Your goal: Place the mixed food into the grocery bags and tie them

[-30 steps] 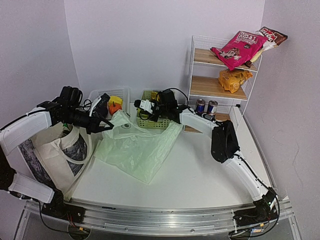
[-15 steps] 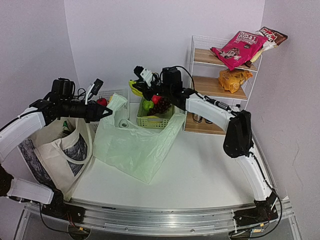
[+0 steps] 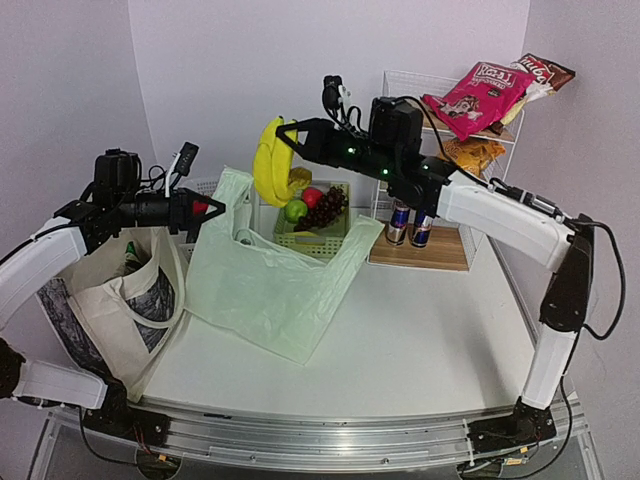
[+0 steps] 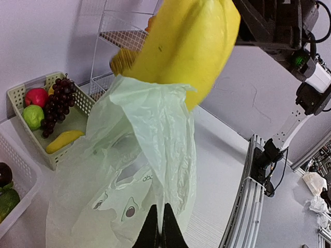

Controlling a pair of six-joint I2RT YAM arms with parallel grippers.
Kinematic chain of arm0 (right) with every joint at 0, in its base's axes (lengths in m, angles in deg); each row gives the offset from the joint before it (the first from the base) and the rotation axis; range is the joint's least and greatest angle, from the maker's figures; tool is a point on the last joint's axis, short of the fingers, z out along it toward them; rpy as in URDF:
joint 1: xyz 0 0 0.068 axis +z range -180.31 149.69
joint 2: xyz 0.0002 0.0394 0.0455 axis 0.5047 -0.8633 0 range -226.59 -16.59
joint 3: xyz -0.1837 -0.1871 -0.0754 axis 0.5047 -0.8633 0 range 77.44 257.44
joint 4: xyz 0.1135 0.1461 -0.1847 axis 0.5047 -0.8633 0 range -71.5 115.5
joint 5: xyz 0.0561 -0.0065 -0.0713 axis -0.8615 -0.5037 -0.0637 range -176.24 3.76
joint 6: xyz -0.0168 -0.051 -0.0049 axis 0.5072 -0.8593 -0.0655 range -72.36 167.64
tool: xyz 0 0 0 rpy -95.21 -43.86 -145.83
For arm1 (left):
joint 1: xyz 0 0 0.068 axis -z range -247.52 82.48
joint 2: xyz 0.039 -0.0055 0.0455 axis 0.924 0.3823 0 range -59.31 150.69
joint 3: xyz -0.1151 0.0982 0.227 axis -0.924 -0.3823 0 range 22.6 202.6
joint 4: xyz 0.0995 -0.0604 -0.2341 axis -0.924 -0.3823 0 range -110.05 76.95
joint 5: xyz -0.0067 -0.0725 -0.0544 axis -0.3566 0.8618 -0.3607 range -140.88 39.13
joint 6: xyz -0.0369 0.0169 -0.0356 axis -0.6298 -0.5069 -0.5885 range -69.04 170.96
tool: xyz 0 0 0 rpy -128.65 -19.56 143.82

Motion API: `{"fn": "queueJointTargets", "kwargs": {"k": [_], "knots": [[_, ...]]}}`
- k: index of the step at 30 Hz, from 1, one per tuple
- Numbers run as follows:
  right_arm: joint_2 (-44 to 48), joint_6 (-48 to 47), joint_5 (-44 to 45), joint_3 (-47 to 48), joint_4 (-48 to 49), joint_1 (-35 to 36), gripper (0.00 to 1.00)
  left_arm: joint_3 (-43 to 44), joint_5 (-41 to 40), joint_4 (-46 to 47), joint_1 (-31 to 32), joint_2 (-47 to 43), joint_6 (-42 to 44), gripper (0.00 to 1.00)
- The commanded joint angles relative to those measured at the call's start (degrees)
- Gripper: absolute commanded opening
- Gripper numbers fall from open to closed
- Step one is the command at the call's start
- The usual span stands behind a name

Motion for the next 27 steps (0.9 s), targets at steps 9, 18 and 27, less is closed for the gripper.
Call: {"fn": "queueJointTargets", "kwargs": {"k": [9,18,27], "knots": [[7.39,35.64,3.47,-20.12,14.68,1.50,0.00,-1.25,8.43,2.25,-0.21,-1.58,2.58,0.00],[2.51,48.63,7.31,-22.98,18.28,4.48,0.00,-0.74,8.89,2.50,-0.22,-1.46,2.57,0.00],[4.19,40.42,10.92,-25.81,14.63,7.42,0.00,-0.32,10.88,2.98,-0.18,-1.84,2.97,0.00]]}}
